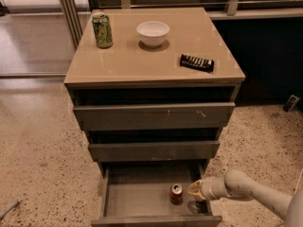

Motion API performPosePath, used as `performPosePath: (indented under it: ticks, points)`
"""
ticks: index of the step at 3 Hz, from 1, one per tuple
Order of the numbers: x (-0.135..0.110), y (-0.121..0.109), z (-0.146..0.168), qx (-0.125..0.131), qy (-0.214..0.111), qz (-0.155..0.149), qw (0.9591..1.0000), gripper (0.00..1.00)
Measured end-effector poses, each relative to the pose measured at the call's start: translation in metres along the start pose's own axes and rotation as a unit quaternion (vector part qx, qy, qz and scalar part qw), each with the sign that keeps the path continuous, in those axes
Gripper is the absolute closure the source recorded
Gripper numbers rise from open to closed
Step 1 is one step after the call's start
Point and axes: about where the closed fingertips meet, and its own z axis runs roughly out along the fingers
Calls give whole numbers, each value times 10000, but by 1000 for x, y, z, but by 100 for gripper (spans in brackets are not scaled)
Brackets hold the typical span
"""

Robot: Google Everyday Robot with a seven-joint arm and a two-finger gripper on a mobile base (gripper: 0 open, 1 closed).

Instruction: Pick coke can from bottom drawer and place on counter

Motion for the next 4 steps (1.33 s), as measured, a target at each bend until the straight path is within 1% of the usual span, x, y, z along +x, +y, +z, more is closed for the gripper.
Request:
performPosePath:
  ticks: [1, 2, 4]
  points:
    - [1, 1, 7, -87, 22, 24, 10000, 35]
    - [5, 0, 19, -120, -62, 72, 9999, 15]
    - [15, -10, 49, -132, -425, 132, 9989, 18]
